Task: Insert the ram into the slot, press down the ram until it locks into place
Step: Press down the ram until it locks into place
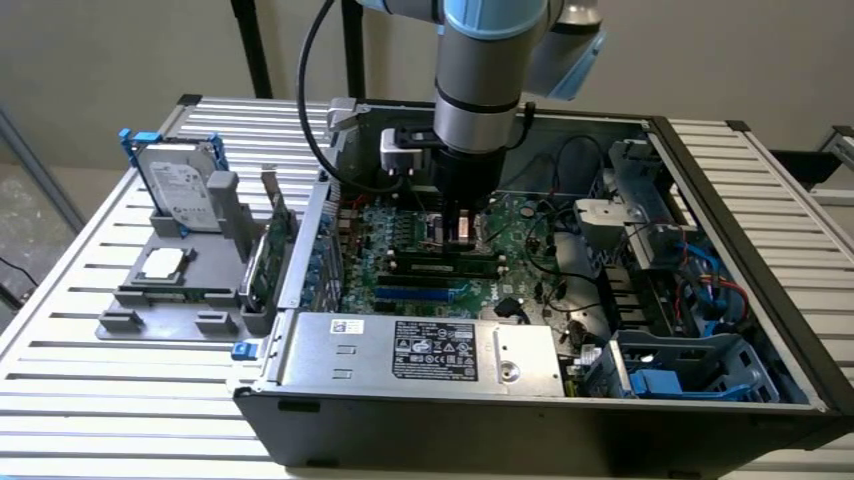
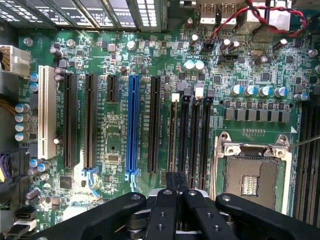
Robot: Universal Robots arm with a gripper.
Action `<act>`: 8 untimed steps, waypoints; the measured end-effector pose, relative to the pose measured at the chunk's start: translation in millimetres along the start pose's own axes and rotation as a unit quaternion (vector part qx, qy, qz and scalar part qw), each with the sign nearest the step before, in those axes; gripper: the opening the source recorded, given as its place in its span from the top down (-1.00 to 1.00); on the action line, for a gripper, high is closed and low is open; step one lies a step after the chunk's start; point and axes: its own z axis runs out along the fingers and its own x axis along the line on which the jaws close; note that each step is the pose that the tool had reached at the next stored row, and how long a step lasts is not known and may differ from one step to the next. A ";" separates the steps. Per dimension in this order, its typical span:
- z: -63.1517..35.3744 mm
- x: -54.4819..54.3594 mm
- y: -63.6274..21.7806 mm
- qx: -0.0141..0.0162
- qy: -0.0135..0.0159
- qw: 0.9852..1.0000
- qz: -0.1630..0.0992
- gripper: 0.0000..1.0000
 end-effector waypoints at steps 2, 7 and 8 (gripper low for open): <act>-3.9 -0.2 0.0 0.001 -0.001 1.000 0.000 0.79; -25.1 0.4 0.1 0.000 0.000 1.000 0.000 0.79; -29.3 0.5 -0.2 0.000 0.000 1.000 0.000 0.79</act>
